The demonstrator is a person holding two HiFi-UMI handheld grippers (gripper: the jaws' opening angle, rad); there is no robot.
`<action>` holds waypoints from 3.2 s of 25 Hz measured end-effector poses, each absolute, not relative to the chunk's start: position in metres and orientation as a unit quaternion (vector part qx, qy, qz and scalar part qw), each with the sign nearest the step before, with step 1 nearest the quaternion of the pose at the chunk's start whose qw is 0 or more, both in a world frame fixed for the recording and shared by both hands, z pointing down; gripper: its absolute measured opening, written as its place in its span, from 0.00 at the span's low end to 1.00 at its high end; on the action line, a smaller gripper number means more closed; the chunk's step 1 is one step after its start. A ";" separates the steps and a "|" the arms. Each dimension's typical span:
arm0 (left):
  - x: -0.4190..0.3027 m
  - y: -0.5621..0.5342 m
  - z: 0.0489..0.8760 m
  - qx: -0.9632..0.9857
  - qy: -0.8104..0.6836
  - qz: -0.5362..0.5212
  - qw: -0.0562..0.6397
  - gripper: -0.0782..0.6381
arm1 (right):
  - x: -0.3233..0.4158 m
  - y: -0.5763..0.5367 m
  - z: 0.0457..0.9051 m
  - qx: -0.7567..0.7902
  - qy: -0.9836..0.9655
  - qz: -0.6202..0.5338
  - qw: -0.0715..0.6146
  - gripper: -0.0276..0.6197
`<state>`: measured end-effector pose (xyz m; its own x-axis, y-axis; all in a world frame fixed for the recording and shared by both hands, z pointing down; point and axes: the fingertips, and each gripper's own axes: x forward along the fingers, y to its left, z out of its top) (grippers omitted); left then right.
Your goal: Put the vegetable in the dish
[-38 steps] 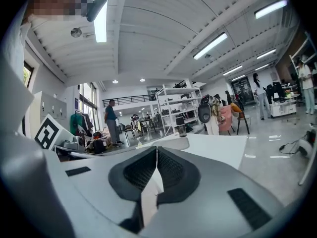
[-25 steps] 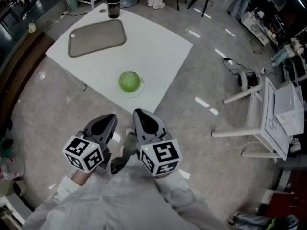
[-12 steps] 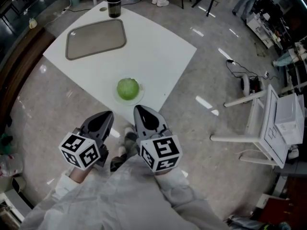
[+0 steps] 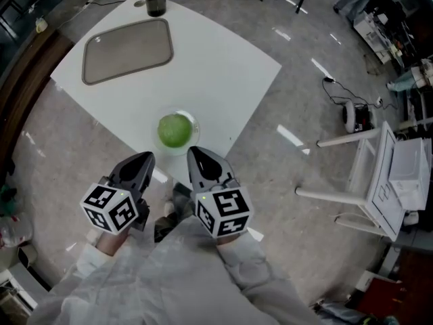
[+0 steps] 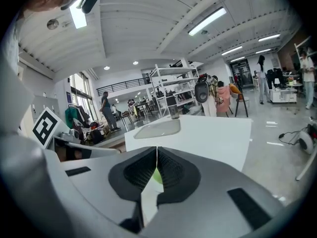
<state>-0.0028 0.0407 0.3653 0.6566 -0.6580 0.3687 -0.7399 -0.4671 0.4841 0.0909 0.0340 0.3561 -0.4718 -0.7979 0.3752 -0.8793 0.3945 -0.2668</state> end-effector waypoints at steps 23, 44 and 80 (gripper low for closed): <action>-0.011 -0.020 0.430 0.809 -0.415 0.099 0.405 0.12 | 0.097 -0.020 0.432 0.491 -0.799 0.321 0.135 0.07; -0.017 -0.027 0.476 0.769 -0.423 0.123 0.464 0.13 | 0.101 -0.018 0.485 0.482 -0.770 0.378 0.179 0.07; -0.029 -0.038 0.509 0.722 -0.441 0.137 0.515 0.24 | 0.106 -0.029 0.515 0.503 -0.728 0.424 0.194 0.22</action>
